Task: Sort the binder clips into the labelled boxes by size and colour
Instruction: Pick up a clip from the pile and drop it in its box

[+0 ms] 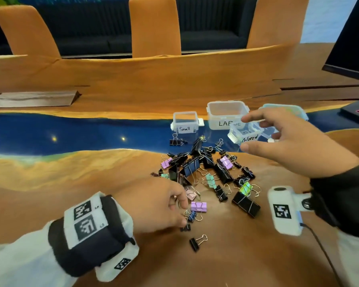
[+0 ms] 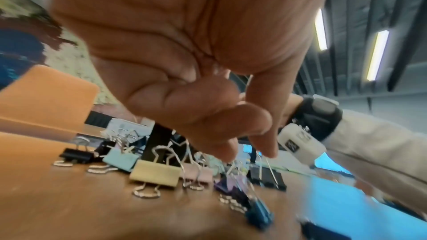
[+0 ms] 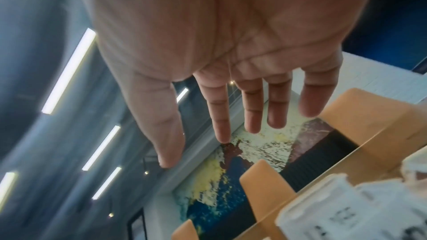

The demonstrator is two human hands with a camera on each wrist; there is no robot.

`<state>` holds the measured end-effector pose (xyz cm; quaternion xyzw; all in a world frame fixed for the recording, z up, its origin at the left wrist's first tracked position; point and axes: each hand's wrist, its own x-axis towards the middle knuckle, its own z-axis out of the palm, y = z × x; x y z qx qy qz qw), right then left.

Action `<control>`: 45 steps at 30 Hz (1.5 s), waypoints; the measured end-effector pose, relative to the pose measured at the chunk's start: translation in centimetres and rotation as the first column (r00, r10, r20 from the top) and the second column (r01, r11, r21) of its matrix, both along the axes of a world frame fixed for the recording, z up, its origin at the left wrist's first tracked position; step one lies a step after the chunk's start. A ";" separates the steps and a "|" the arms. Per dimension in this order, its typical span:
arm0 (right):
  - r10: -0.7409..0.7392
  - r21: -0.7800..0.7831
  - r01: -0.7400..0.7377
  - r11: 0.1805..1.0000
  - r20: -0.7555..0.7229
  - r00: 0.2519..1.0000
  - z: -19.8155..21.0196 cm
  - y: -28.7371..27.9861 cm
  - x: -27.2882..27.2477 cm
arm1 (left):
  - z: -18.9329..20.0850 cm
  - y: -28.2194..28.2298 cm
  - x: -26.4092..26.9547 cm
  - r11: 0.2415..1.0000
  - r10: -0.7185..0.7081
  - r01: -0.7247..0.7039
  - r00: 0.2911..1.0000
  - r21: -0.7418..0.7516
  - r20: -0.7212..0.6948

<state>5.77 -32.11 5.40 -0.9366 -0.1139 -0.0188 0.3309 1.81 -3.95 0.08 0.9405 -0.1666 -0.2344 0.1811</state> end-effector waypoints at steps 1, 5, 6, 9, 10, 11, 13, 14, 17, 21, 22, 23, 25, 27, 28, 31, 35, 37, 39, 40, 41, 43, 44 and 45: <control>0.009 0.037 -0.009 0.999 -0.003 1.000 -0.2 0.8 -0.3 | 0.1 -0.4 0.0 0.998 -0.026 0.025 0.999 0.064 0.019; 0.066 0.155 -0.060 0.986 -0.031 0.997 -1.4 3.2 -1.0 | 0.1 -1.5 0.3 0.982 -0.089 0.085 0.996 0.167 0.013; 0.072 0.188 -0.061 0.980 -0.050 0.996 -1.8 3.7 -1.0 | 0.0 -1.5 0.3 0.980 -0.099 0.096 0.995 0.172 0.009; 0.097 0.291 -0.069 0.954 -0.083 0.992 -3.1 4.6 -1.4 | -0.1 -1.1 0.5 0.991 -0.089 0.095 0.994 0.095 -0.059; 0.123 0.326 -0.089 0.941 -0.086 0.989 -3.4 4.8 -1.4 | 0.0 -0.7 0.6 0.996 -0.074 0.078 0.993 0.037 -0.097; 0.164 0.365 -0.119 0.923 -0.096 0.982 -3.7 4.9 -1.4 | 0.3 -0.3 0.9 0.998 -0.057 0.053 0.990 -0.031 -0.128; 0.260 0.457 -0.176 0.872 -0.127 0.957 -4.2 5.2 -1.4 | 0.9 0.4 1.5 0.984 -0.014 -0.012 0.990 -0.180 -0.141; 0.299 0.494 -0.196 0.847 -0.139 0.944 -4.4 5.3 -1.4 | 1.2 0.7 1.8 0.966 0.014 -0.047 0.992 -0.255 -0.129; 0.380 0.539 -0.248 0.805 -0.149 0.913 -4.9 5.6 -1.3 | 1.7 0.8 2.1 0.854 0.095 -0.163 0.982 -0.493 -0.162; 0.412 0.587 -0.259 0.767 -0.141 0.900 -5.2 5.9 -1.5 | 1.6 0.0 2.1 0.699 0.139 -0.254 0.965 -0.668 -0.221; 0.399 0.595 -0.247 0.765 -0.136 0.907 -5.2 5.9 -1.5 | 1.5 -0.2 2.1 0.679 0.149 -0.262 0.964 -0.686 -0.221; 0.383 0.601 -0.233 0.764 -0.132 0.914 -5.2 5.8 -1.5 | 1.4 -0.4 2.0 0.660 0.162 -0.272 0.962 -0.701 -0.220; 0.355 0.594 -0.219 0.774 -0.121 0.927 -5.2 5.8 -1.6 | 1.3 -0.9 1.8 0.613 0.202 -0.298 0.954 -0.732 -0.220; 0.332 0.564 -0.217 0.797 -0.107 0.937 -5.3 6.0 -1.6 | 1.1 -1.2 1.7 0.578 0.250 -0.311 0.948 -0.755 -0.199; 0.327 0.555 -0.217 0.803 -0.106 0.939 -5.3 6.0 -1.6 | 1.1 -1.3 1.6 0.576 0.270 -0.306 0.947 -0.758 -0.177; 0.327 0.542 -0.216 0.812 -0.116 0.938 -5.3 6.1 -1.8 | 1.2 -1.4 1.2 0.597 0.295 -0.274 0.949 -0.754 -0.111; 0.322 0.519 -0.213 0.828 -0.129 0.938 -5.4 6.1 -1.7 | 1.2 -1.6 0.8 0.608 0.322 -0.257 0.945 -0.751 -0.063; 0.318 0.495 -0.215 0.842 -0.131 0.939 -5.6 6.1 -1.7 | 1.1 -1.7 0.6 0.625 0.328 -0.248 0.944 -0.740 -0.040; 0.319 0.492 -0.217 0.843 -0.132 0.939 -5.6 6.1 -1.8 | 0.9 -1.7 0.5 0.652 0.326 -0.236 0.945 -0.720 -0.015; 0.320 0.499 -0.217 0.839 -0.129 0.939 -5.5 6.1 -1.9 | 0.9 -1.7 0.5 0.662 0.327 -0.234 0.945 -0.712 -0.007; 0.321 0.510 -0.216 0.833 -0.126 0.939 -5.5 6.1 -1.9 | 0.9 -1.7 0.5 0.662 0.330 -0.237 0.944 -0.711 -0.008; 0.328 0.551 -0.202 0.809 -0.138 0.935 -5.3 6.1 -1.9 | 1.0 -1.5 0.7 0.637 0.336 -0.261 0.941 -0.725 -0.044; 0.337 0.582 -0.192 0.791 -0.151 0.929 -5.2 6.0 -1.9 | 1.1 -1.4 0.8 0.614 0.337 -0.281 0.938 -0.738 -0.077; 0.351 0.611 -0.187 0.769 -0.161 0.922 -5.2 6.0 -1.8 | 1.2 -1.3 0.8 0.582 0.339 -0.309 0.933 -0.752 -0.120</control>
